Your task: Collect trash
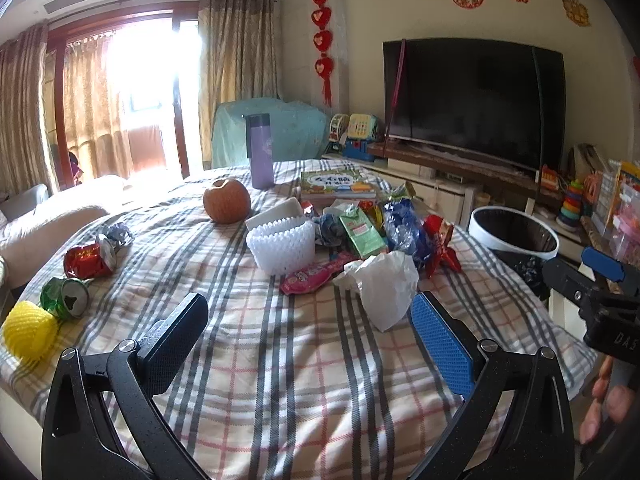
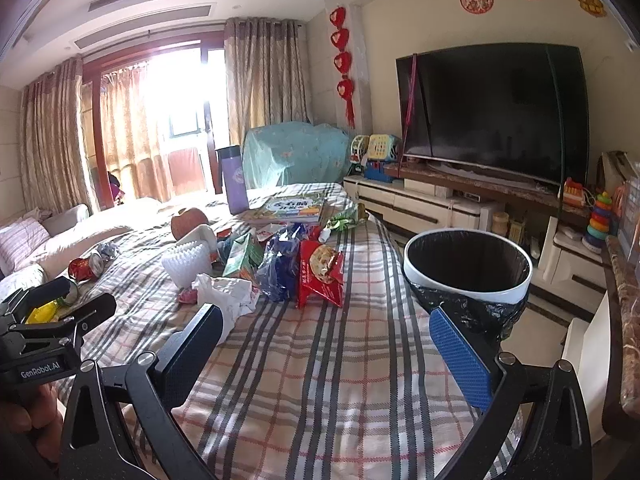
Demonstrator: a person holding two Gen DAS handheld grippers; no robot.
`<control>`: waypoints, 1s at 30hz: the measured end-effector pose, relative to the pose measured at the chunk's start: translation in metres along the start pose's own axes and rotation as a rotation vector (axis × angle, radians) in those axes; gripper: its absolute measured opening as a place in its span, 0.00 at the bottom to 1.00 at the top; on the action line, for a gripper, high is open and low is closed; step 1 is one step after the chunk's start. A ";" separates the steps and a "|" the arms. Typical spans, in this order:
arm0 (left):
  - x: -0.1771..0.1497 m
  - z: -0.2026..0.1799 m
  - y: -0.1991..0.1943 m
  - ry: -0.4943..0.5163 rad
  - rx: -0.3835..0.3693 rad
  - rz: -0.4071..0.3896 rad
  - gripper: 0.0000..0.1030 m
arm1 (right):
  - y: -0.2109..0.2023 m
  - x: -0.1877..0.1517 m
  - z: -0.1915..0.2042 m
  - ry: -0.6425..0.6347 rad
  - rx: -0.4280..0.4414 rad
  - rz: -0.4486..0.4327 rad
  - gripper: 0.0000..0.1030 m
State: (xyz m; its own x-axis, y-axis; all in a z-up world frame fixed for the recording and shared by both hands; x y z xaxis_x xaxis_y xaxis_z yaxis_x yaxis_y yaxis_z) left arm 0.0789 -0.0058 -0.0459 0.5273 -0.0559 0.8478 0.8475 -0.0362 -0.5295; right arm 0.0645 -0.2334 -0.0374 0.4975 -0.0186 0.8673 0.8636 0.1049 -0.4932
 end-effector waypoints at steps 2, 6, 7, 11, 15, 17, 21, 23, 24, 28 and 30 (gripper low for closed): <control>-0.001 -0.001 0.006 0.006 -0.005 0.016 1.00 | 0.005 -0.001 -0.002 0.003 -0.004 0.012 1.00; -0.003 -0.006 0.021 0.015 -0.029 0.067 1.00 | 0.017 -0.002 -0.007 0.018 0.008 0.045 1.00; -0.003 -0.007 0.025 0.018 -0.031 0.076 1.00 | 0.020 -0.003 -0.009 0.023 0.010 0.054 1.00; -0.004 -0.012 0.040 0.024 -0.037 0.115 1.00 | 0.039 -0.004 -0.015 0.048 0.036 0.110 0.99; -0.003 -0.014 0.056 0.014 -0.061 0.155 1.00 | 0.062 -0.007 -0.024 0.087 0.066 0.180 0.95; -0.001 -0.016 0.064 0.015 -0.071 0.173 1.00 | 0.073 -0.007 -0.028 0.110 0.090 0.215 0.91; 0.003 -0.023 0.078 0.024 -0.094 0.201 1.00 | 0.092 -0.006 -0.030 0.141 0.131 0.269 0.79; 0.005 -0.028 0.085 0.029 -0.109 0.215 1.00 | 0.104 -0.005 -0.029 0.156 0.159 0.296 0.73; 0.006 -0.030 0.088 0.032 -0.115 0.222 0.99 | 0.109 -0.004 -0.029 0.160 0.168 0.305 0.70; 0.008 -0.039 0.101 0.046 -0.134 0.246 0.96 | 0.125 0.004 -0.029 0.168 0.194 0.328 0.64; 0.010 -0.042 0.108 0.050 -0.142 0.256 0.95 | 0.134 0.009 -0.028 0.167 0.207 0.338 0.62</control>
Point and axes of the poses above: each gripper's, at about its wrist camera, not at the fingertips, and y roughly the way its jaws point, z to its left, x to its top, the point moved 7 cm from there along y, roughly the way its jaws point, and after that the axes turned 6 degrees about z, right-handed, at the moved point
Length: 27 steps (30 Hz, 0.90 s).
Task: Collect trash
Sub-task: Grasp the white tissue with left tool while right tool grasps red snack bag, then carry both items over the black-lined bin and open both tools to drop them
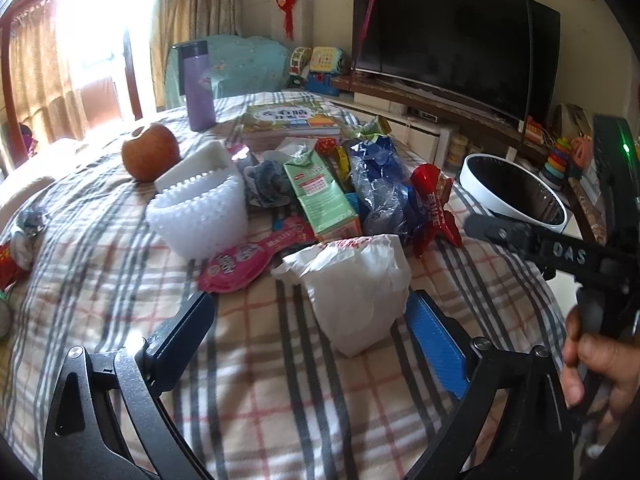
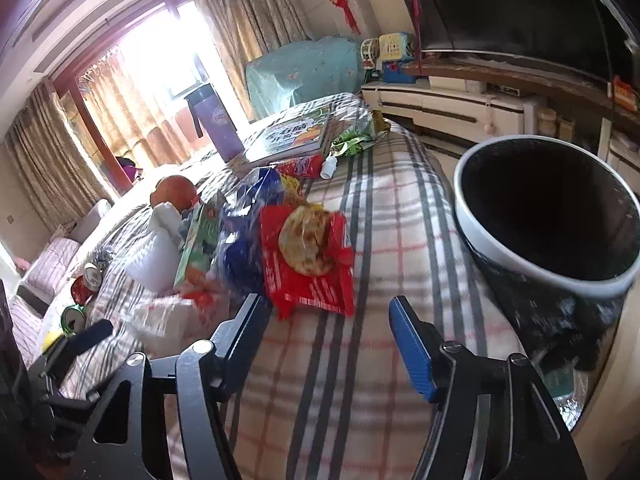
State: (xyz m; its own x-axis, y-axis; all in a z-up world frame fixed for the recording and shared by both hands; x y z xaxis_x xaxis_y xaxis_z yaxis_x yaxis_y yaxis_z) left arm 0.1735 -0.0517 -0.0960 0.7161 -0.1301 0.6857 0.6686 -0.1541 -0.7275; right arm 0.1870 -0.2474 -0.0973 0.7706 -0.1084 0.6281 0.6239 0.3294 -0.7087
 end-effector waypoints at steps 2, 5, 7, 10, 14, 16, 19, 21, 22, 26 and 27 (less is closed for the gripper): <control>0.002 -0.001 0.007 0.004 -0.004 0.011 0.92 | 0.008 0.007 0.000 -0.002 0.009 0.013 0.61; 0.004 -0.001 0.018 0.004 -0.024 0.036 0.81 | 0.024 0.013 0.000 -0.006 0.026 0.046 0.58; 0.004 -0.001 0.026 -0.001 -0.051 0.056 0.66 | 0.038 0.014 -0.001 -0.010 0.042 0.077 0.50; 0.002 -0.005 0.038 -0.003 -0.105 0.098 0.38 | 0.052 0.012 0.000 -0.004 0.075 0.118 0.28; 0.001 -0.012 0.038 0.009 -0.128 0.100 0.25 | 0.041 0.008 0.003 -0.024 0.084 0.090 0.28; 0.002 -0.015 0.034 0.016 -0.140 0.091 0.23 | 0.032 0.007 0.003 -0.029 0.084 0.076 0.28; 0.004 -0.021 0.026 0.025 -0.161 0.078 0.22 | 0.016 0.004 -0.001 -0.030 0.069 0.055 0.28; 0.005 -0.027 0.020 0.039 -0.181 0.069 0.22 | 0.008 0.003 -0.006 -0.020 0.058 0.045 0.28; 0.006 -0.031 0.017 0.045 -0.186 0.065 0.22 | 0.004 0.002 -0.010 -0.012 0.050 0.038 0.28; 0.009 -0.046 0.011 0.072 -0.216 0.055 0.22 | -0.015 -0.003 -0.026 0.017 0.025 0.015 0.28; 0.009 -0.049 0.010 0.076 -0.224 0.054 0.22 | -0.018 -0.003 -0.029 0.021 0.018 0.011 0.28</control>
Point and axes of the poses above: each gripper's, at about its wrist camera, not at the fingertips, and y roughly the way its jaws point, z to its left, x to its top, the point moved 7 cm from there along y, roughly the way its jaws point, and after that the axes turned 6 degrees about z, right-handed, at the moved point
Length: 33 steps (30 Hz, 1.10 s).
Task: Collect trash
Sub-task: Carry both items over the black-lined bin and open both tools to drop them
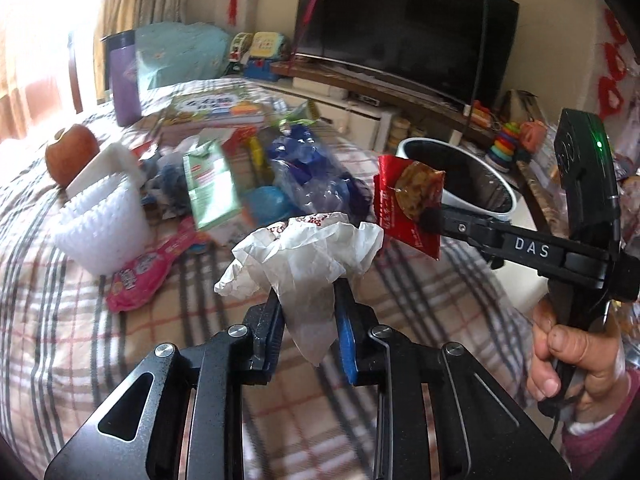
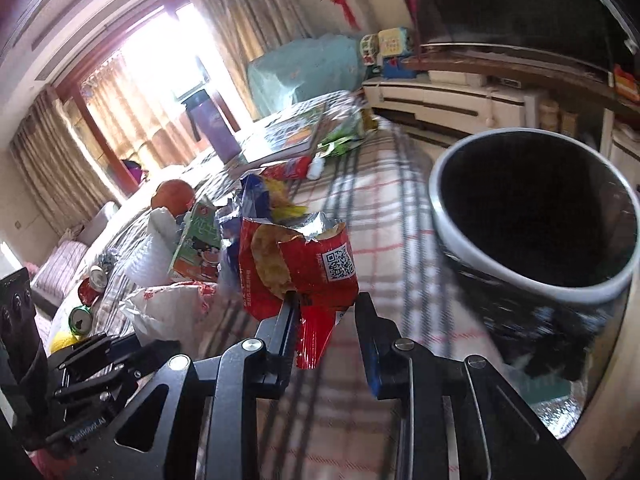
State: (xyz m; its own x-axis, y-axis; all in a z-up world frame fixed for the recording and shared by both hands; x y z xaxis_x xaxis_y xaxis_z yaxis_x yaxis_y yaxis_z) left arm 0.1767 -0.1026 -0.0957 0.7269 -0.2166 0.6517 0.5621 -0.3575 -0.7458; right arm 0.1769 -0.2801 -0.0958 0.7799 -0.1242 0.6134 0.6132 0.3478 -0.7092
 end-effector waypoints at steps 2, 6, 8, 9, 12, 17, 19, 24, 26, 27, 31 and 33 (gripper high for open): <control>0.002 -0.010 0.000 0.013 -0.019 0.001 0.22 | -0.010 -0.001 -0.007 0.007 -0.016 -0.012 0.28; 0.005 -0.028 0.001 0.046 -0.044 0.001 0.22 | -0.029 -0.002 -0.019 0.017 -0.053 -0.039 0.28; 0.007 -0.038 0.003 0.064 -0.056 0.003 0.22 | -0.036 -0.002 -0.026 0.025 -0.067 -0.051 0.28; 0.008 -0.042 0.003 0.072 -0.061 0.004 0.22 | -0.040 -0.002 -0.030 0.032 -0.073 -0.056 0.28; 0.013 -0.053 0.007 0.092 -0.076 0.008 0.22 | -0.047 -0.002 -0.042 0.053 -0.092 -0.069 0.28; 0.021 -0.069 0.016 0.113 -0.096 0.019 0.22 | -0.057 -0.002 -0.063 0.084 -0.117 -0.078 0.28; 0.024 -0.074 0.019 0.122 -0.102 0.022 0.22 | -0.060 -0.002 -0.070 0.091 -0.128 -0.084 0.28; 0.034 -0.086 0.026 0.138 -0.119 0.031 0.22 | -0.068 0.001 -0.085 0.111 -0.150 -0.097 0.28; 0.038 -0.091 0.031 0.143 -0.124 0.039 0.22 | -0.071 0.003 -0.091 0.117 -0.160 -0.100 0.28; 0.040 -0.093 0.033 0.145 -0.125 0.044 0.22 | -0.072 0.003 -0.094 0.121 -0.164 -0.101 0.28; 0.049 -0.102 0.041 0.156 -0.124 0.052 0.22 | -0.076 0.006 -0.104 0.133 -0.180 -0.105 0.28; 0.055 -0.105 0.045 0.157 -0.128 0.055 0.22 | -0.077 0.009 -0.108 0.140 -0.186 -0.106 0.28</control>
Point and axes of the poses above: each gripper's, at about its wrist camera, not at the fingertips, and y roughly the way its jaws point, z to its left, x to its top, the point moved 7 cm from there along y, roughly the way its jaws point, and after that the axes turned 6 degrees about z, right-handed, at the moved point
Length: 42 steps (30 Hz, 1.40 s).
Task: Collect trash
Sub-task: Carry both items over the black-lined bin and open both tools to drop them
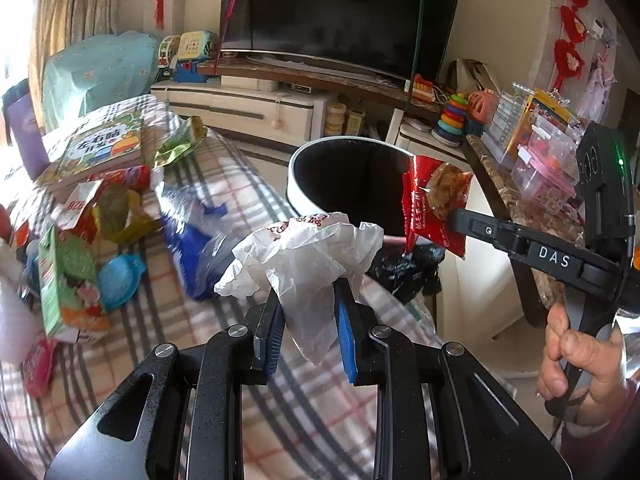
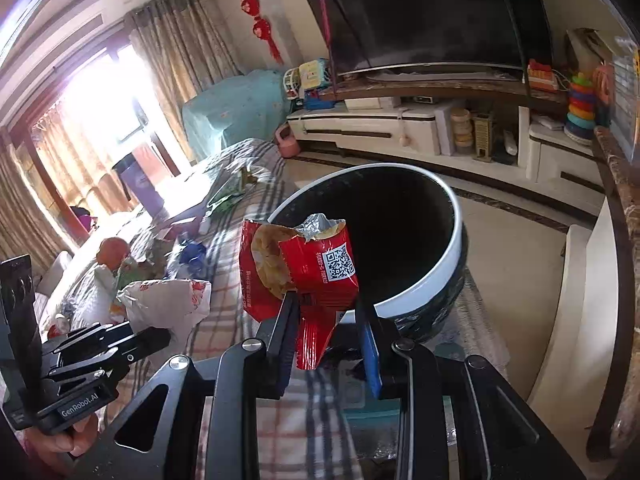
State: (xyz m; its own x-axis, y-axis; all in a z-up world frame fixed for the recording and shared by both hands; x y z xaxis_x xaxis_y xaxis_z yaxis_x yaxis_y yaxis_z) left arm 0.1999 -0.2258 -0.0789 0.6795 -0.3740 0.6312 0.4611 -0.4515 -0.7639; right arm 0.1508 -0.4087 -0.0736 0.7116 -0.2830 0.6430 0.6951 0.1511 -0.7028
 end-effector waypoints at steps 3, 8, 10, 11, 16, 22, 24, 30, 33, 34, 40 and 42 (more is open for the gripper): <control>0.010 -0.004 0.005 0.005 -0.004 -0.001 0.22 | 0.000 0.005 -0.005 0.000 -0.008 -0.004 0.28; 0.028 -0.011 0.015 0.009 -0.015 0.004 0.22 | 0.001 0.015 -0.014 0.003 -0.030 -0.009 0.28; 0.035 -0.014 0.019 0.012 -0.021 0.005 0.22 | 0.001 0.019 -0.017 0.002 -0.039 -0.013 0.28; 0.039 -0.016 0.021 0.017 -0.020 0.005 0.22 | 0.002 0.022 -0.019 0.001 -0.043 -0.015 0.28; 0.053 -0.022 0.036 0.033 -0.017 0.012 0.22 | 0.008 0.032 -0.028 -0.006 -0.063 -0.011 0.28; 0.066 -0.025 0.052 0.039 -0.020 0.033 0.22 | 0.017 0.039 -0.036 -0.007 -0.073 0.009 0.28; 0.070 -0.026 0.058 0.037 -0.025 0.039 0.22 | 0.021 0.041 -0.039 -0.007 -0.076 0.016 0.28; 0.080 -0.029 0.073 0.035 -0.032 0.053 0.23 | 0.025 0.051 -0.046 -0.008 -0.088 0.025 0.28; 0.083 -0.027 0.079 0.023 -0.021 0.062 0.31 | 0.028 0.055 -0.050 -0.004 -0.102 0.027 0.31; 0.084 -0.025 0.081 0.020 -0.017 0.064 0.37 | 0.028 0.055 -0.051 0.002 -0.107 0.028 0.36; 0.076 -0.019 0.075 0.006 -0.013 0.056 0.53 | 0.022 0.051 -0.054 0.045 -0.075 0.010 0.53; 0.069 -0.014 0.069 -0.001 -0.008 0.048 0.54 | 0.018 0.046 -0.050 0.054 -0.058 0.005 0.57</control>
State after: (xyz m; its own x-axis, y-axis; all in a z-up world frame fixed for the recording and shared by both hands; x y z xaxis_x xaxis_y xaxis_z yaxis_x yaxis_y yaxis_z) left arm 0.2701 -0.2941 -0.0860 0.7012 -0.3946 0.5938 0.4233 -0.4397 -0.7921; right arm 0.1912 -0.4667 -0.0722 0.7076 -0.3335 0.6230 0.6832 0.0976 -0.7237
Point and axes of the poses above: each gripper's, at about its wrist camera, not at the fingertips, and y roughly the way its jaws point, z to its left, x to its top, the point moved 7 cm from there along y, roughly the way its jaws point, and after that the axes turned 6 degrees about z, right-handed, at the moved point
